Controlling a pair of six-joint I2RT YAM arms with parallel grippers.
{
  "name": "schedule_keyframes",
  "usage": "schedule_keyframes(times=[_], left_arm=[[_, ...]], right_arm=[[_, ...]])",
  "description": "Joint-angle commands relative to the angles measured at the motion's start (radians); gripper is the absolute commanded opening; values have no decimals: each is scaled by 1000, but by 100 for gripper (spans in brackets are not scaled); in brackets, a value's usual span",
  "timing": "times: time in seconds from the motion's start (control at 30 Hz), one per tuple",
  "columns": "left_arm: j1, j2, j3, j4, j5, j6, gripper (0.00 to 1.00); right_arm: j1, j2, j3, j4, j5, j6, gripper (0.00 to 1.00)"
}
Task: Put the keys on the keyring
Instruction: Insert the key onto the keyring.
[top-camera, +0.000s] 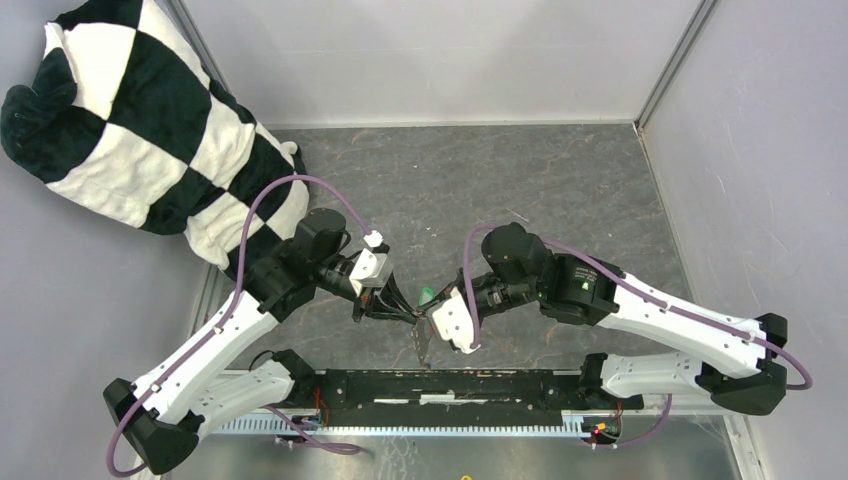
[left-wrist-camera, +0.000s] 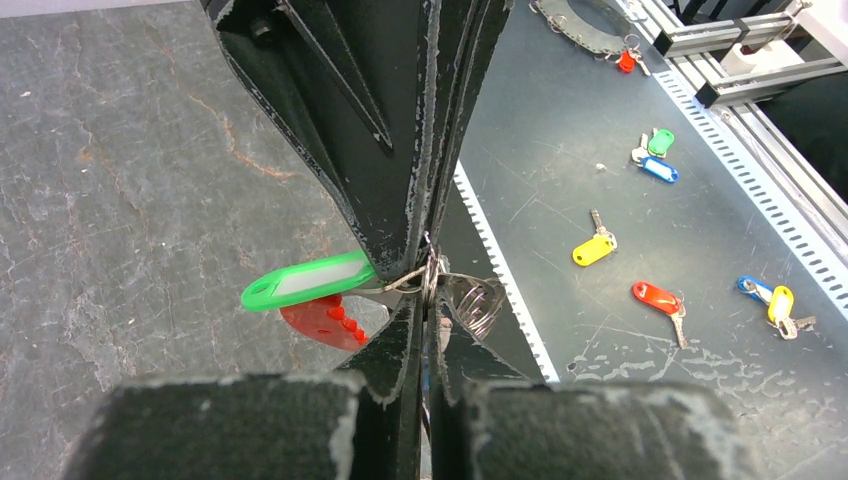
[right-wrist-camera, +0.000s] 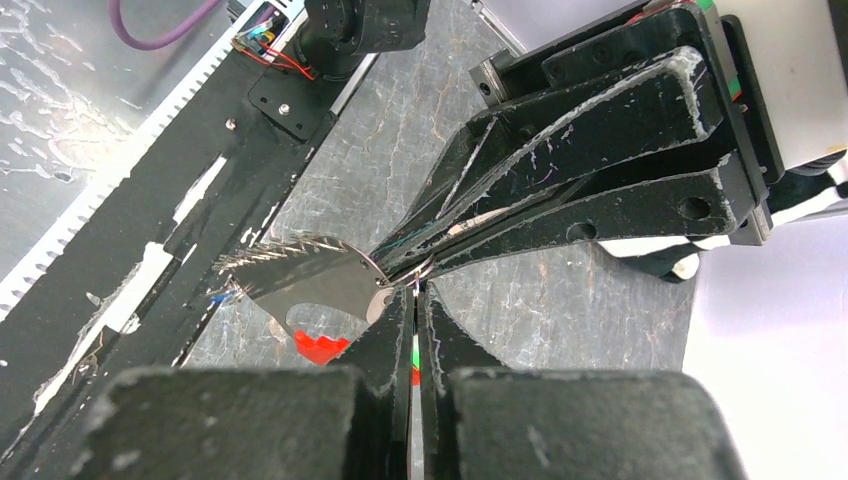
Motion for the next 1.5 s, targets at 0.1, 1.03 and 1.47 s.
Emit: schedule_keyframes(times=[0.1, 1.03, 1.47], left_arm=[[-10, -7, 15, 54, 2, 42, 2], [-24, 8, 52, 18, -40, 175, 2], [-24, -46, -59, 281, -3, -3, 2]], right_arm=[[8, 35, 57, 143, 20, 47, 1], [9, 114, 91, 242, 42, 211, 9], [8, 112, 91, 252, 78, 266, 25]])
